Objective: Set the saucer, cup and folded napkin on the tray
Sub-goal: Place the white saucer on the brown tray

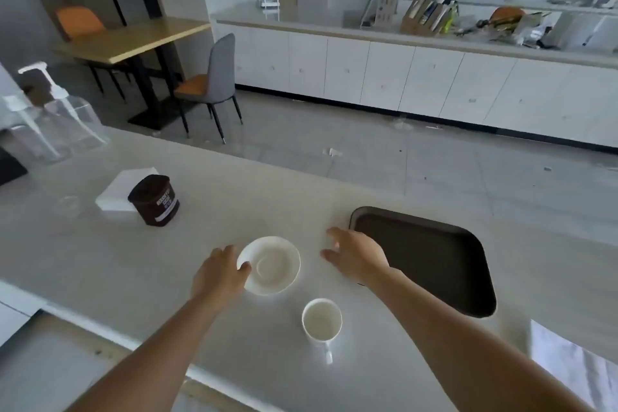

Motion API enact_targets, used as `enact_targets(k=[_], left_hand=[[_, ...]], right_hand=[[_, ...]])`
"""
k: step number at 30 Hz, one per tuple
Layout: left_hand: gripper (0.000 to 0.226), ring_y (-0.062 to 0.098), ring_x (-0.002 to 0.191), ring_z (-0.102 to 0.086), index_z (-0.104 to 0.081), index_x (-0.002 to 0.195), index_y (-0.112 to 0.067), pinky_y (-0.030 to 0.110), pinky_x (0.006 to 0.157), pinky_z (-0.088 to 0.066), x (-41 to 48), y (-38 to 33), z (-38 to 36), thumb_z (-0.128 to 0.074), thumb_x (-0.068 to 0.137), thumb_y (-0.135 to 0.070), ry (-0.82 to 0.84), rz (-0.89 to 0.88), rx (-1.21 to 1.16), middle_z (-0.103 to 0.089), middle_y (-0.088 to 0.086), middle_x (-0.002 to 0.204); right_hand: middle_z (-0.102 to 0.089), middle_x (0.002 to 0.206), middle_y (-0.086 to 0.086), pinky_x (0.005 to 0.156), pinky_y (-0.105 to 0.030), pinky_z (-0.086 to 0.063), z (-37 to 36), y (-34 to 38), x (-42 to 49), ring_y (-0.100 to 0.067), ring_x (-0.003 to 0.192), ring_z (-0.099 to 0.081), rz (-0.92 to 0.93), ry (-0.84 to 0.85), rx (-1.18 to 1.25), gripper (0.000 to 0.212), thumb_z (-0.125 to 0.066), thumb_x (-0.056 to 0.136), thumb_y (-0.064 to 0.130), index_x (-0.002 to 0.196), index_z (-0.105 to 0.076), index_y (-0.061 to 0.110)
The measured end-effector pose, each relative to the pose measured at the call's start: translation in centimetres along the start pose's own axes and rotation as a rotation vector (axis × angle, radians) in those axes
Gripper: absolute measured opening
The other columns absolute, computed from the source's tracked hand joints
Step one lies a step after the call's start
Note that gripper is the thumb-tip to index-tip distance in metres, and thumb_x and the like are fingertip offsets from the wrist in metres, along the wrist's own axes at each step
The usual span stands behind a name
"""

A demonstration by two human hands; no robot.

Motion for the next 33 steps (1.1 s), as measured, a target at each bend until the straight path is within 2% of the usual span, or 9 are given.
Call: enact_targets(k=[5,10,16,18,20,23,25,29,33], left_hand=[[0.040,0.037,0.108,-0.060,-0.054,0.122,-0.006,0.039,0.083,-0.048,0.9,1.6,-2.8,-0.052,0.094,-0.035,0.078,0.165,-0.023,-0.059,0.018,0.120],[0.041,0.037,0.113,-0.060,-0.057,0.122,-0.002,0.038,0.086,-0.047,3.0,2.7,-5.4,-0.050,0.096,-0.032,0.125,0.237,-0.072,-0.063,0.020,0.124],[0.031,0.039,0.109,-0.064,-0.069,0.109,0.003,0.038,0.085,-0.048,5.2,3.1,-7.5,-0.053,0.094,-0.020,0.130,0.227,-0.127,-0.071,0.023,0.113],[0.021,0.040,0.101,-0.066,-0.071,0.091,0.001,0.037,0.075,-0.045,5.5,3.5,-7.6,-0.056,0.091,-0.013,0.102,0.244,-0.192,-0.073,0.024,0.102],[0.019,0.042,0.090,-0.067,-0.062,0.068,-0.005,0.033,0.065,-0.043,5.7,3.9,-7.9,-0.056,0.086,-0.004,0.071,0.268,-0.280,-0.071,0.025,0.087],[0.016,0.042,0.080,-0.068,-0.063,0.071,0.004,0.044,0.070,-0.060,5.8,4.3,-8.3,-0.051,0.081,0.003,0.049,0.315,-0.413,-0.070,0.025,0.080],[0.016,0.043,0.077,-0.068,-0.063,0.072,0.008,0.052,0.069,-0.061,6.0,4.1,-8.5,-0.050,0.080,0.005,0.043,0.323,-0.463,-0.068,0.027,0.077],[0.015,0.039,0.069,-0.064,-0.060,0.068,0.007,0.054,0.067,-0.061,6.2,3.2,-8.6,-0.049,0.078,0.006,0.035,0.297,-0.502,-0.062,0.022,0.068],[0.018,0.043,0.073,-0.068,-0.057,0.062,-0.001,0.050,0.065,-0.061,6.6,1.1,-7.3,-0.051,0.079,0.003,0.001,0.228,-0.463,-0.063,0.022,0.066]], right_hand=[[-0.071,0.121,-0.003,0.088,-0.038,-0.056,-4.2,-0.7,2.5,-0.028,0.109,-0.066,-0.034,0.159,0.068,0.049,-0.060,0.093,0.045,0.138,-0.053,0.027],[-0.067,0.128,-0.006,0.092,-0.037,-0.053,-8.5,-1.2,5.0,-0.030,0.116,-0.063,-0.127,0.236,0.148,0.047,-0.063,0.094,0.042,0.134,-0.058,0.019],[-0.072,0.114,-0.010,0.089,-0.039,-0.057,-11.7,-1.3,6.9,-0.031,0.102,-0.069,-0.228,0.241,0.218,0.039,-0.064,0.093,0.039,0.122,-0.066,0.012],[-0.074,0.108,-0.011,0.089,-0.040,-0.058,-12.6,-1.2,7.2,-0.032,0.097,-0.071,-0.249,0.260,0.235,0.037,-0.065,0.093,0.038,0.118,-0.067,0.012],[-0.076,0.101,-0.013,0.088,-0.045,-0.059,-13.4,-1.1,7.4,-0.035,0.094,-0.073,-0.276,0.272,0.268,0.030,-0.066,0.092,0.033,0.110,-0.069,0.010],[-0.078,0.084,-0.018,0.079,-0.049,-0.063,-14.3,-1.4,7.6,-0.036,0.079,-0.076,-0.324,0.278,0.373,0.015,-0.064,0.091,0.017,0.092,-0.071,0.004],[-0.078,0.076,-0.017,0.073,-0.047,-0.065,-14.8,-1.7,7.5,-0.032,0.067,-0.076,-0.365,0.292,0.462,0.011,-0.061,0.093,0.009,0.086,-0.069,0.005],[-0.078,0.068,-0.014,0.073,-0.042,-0.065,-14.0,-2.5,7.2,-0.026,0.062,-0.077,-0.374,0.252,0.487,0.014,-0.061,0.092,0.008,0.083,-0.070,0.003],[-0.076,0.059,-0.007,0.069,-0.033,-0.064,-11.8,-3.6,6.9,-0.017,0.053,-0.074,-0.366,0.189,0.487,0.018,-0.060,0.089,0.008,0.075,-0.070,0.006]])
Point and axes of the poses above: each hand's wrist, its own x-axis towards the middle knuckle, its own z-axis out of the back of the hand, y = z × x, the point moved 10 cm from there along x, towards the middle knuckle
